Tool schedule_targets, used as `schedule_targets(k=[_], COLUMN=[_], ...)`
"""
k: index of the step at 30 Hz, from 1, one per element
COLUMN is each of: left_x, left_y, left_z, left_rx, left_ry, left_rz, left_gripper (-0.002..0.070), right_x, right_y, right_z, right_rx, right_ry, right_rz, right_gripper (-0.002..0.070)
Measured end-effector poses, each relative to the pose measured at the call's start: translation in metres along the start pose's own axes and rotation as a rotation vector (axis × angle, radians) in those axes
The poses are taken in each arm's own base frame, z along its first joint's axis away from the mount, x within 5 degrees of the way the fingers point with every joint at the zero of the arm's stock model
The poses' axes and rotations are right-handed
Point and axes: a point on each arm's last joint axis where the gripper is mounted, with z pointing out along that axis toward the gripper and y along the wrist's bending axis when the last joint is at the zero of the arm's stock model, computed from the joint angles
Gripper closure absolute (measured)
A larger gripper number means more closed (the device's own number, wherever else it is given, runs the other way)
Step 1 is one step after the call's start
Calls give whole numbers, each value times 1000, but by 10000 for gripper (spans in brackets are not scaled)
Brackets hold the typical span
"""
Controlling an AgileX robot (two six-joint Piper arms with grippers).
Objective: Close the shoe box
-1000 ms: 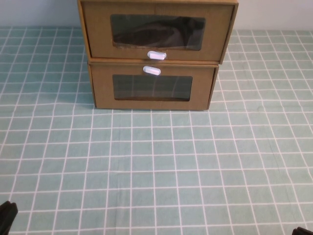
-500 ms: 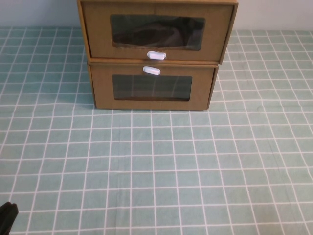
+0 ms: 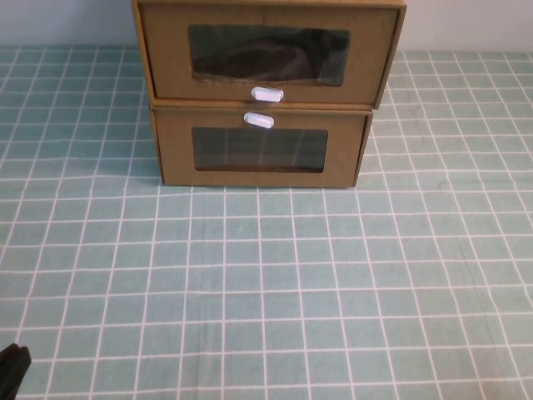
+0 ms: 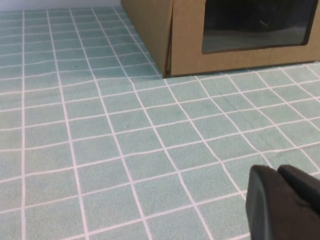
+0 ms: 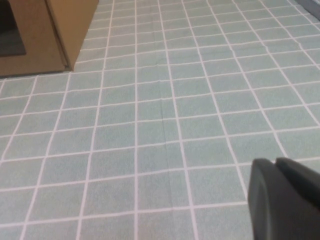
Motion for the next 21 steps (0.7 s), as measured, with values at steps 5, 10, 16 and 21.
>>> schedule_targets(k=[5, 10, 16, 21], left_x=[0, 0, 0, -2], left_y=[0, 0, 0, 1], left_z=[0, 0, 0, 0], left_rx=[0, 0, 0, -17], left_ry=[0, 0, 0, -19], left_rz=[0, 0, 0, 4], left_gripper=[680, 680, 680, 680], right_x=[0, 0, 0, 0], right_y=[1, 1, 1, 1], right_z=[0, 0, 0, 0], right_rx=[-6, -7, -7, -7], right_ry=[3, 3, 3, 3], right_rz=[9, 10, 11, 8], right_gripper=[687, 687, 687, 687])
